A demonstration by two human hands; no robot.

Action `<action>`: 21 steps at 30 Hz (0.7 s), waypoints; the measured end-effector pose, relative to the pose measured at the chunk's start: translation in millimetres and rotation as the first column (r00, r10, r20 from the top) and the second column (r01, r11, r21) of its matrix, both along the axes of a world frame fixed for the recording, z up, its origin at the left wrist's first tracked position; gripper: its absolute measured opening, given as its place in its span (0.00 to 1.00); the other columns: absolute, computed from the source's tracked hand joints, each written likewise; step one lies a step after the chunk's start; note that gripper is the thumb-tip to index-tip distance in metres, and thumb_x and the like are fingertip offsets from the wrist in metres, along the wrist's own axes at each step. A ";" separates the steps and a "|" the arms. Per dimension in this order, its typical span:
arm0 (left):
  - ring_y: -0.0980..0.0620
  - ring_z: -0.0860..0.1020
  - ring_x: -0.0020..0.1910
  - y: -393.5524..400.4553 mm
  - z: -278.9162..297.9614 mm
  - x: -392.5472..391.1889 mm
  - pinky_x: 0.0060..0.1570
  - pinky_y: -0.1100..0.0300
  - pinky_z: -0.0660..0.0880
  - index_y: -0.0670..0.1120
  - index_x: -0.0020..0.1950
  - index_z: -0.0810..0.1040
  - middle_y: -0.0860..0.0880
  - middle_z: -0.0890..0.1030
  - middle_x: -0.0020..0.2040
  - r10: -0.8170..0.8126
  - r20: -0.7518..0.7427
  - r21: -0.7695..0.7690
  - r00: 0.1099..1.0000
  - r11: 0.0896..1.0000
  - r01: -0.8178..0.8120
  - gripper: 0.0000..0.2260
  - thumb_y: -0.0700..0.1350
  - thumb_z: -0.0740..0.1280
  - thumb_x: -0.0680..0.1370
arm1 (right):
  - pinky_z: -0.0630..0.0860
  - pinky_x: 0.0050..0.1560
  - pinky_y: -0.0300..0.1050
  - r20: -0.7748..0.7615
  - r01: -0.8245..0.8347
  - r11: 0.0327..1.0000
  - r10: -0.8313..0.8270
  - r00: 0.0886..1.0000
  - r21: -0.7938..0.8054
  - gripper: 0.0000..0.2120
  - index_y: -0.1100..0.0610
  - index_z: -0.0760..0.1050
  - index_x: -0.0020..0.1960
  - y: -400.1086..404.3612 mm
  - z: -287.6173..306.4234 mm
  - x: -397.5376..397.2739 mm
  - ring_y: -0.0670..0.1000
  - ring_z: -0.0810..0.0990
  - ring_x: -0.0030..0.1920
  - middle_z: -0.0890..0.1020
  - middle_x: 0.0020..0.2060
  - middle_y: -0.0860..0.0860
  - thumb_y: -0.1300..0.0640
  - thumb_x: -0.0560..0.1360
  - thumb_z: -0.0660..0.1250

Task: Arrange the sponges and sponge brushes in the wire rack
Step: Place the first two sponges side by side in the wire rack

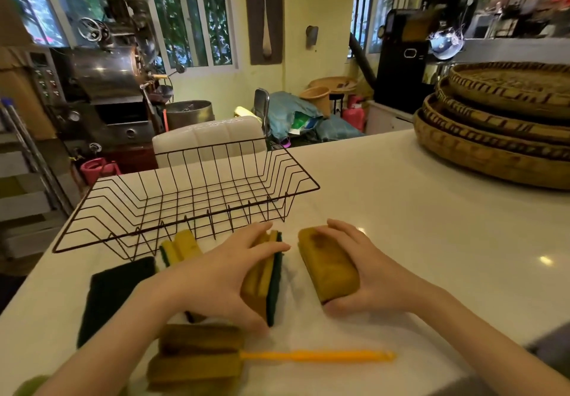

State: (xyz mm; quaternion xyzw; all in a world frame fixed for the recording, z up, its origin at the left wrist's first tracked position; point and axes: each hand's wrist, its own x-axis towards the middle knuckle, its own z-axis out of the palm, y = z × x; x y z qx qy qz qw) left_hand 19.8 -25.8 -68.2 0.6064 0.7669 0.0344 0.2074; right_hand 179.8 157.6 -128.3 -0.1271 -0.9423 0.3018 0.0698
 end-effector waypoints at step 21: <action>0.57 0.67 0.56 31.1 -19.4 -28.7 0.53 0.65 0.73 0.63 0.49 0.59 0.57 0.60 0.59 -0.006 -0.006 0.341 1.000 0.940 0.008 0.27 0.62 0.73 0.60 | 0.71 0.54 0.36 0.027 -0.003 0.999 0.004 1.000 -0.042 0.40 0.33 0.55 0.63 19.7 17.5 -10.0 0.43 0.66 0.60 0.62 0.61 0.37 0.39 0.59 0.75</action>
